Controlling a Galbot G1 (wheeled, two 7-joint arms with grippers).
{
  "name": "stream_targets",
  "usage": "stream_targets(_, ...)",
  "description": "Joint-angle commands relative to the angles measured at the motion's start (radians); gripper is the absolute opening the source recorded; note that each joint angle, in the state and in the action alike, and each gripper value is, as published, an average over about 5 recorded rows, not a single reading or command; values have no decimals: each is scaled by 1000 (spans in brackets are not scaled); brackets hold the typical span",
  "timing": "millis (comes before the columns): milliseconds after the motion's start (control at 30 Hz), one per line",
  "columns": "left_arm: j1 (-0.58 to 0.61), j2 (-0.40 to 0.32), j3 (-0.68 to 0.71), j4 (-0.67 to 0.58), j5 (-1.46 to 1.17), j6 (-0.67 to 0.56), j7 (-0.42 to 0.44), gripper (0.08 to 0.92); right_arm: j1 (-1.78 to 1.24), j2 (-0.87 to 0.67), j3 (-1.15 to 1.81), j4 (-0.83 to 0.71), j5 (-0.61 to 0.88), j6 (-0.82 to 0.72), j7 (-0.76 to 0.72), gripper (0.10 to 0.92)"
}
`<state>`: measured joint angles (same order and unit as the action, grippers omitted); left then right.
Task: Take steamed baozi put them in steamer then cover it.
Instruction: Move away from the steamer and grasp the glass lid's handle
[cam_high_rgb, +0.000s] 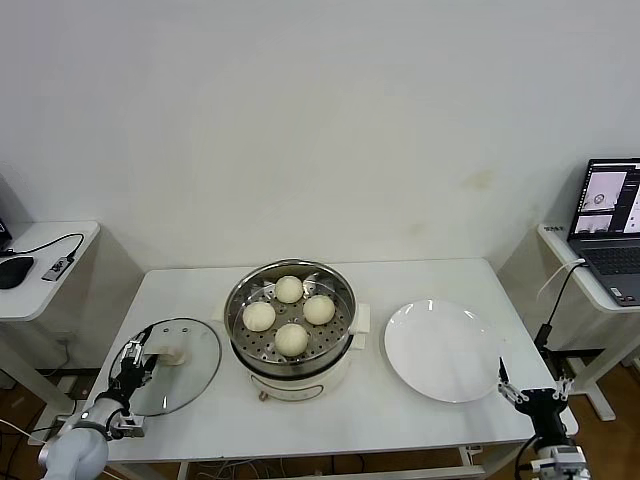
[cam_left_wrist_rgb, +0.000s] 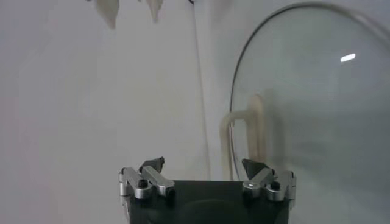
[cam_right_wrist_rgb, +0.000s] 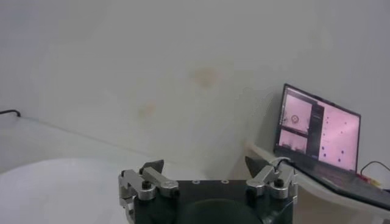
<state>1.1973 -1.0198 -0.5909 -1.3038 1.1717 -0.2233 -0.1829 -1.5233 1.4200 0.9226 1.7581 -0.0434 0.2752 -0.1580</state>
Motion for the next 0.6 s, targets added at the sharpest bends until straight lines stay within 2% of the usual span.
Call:
stream_targets(33,-65,2,24,57,12,0,-7,823,-3,9,-3,-7,-13,6,0,823)
stream_targets(367,-75,0,41,81,-22,-1,-15,820,-4,12,0,-11,-22,9,-1,823)
stream_targets(467,-82,-2,48,95,-30,-3,-12,774,-5,14,0,-13,-23,9,-1,823)
stream_targets(600,-95,-3,54,124,-44,-7,-11,662,-7,14,-1,-13,-26,10,-2,823)
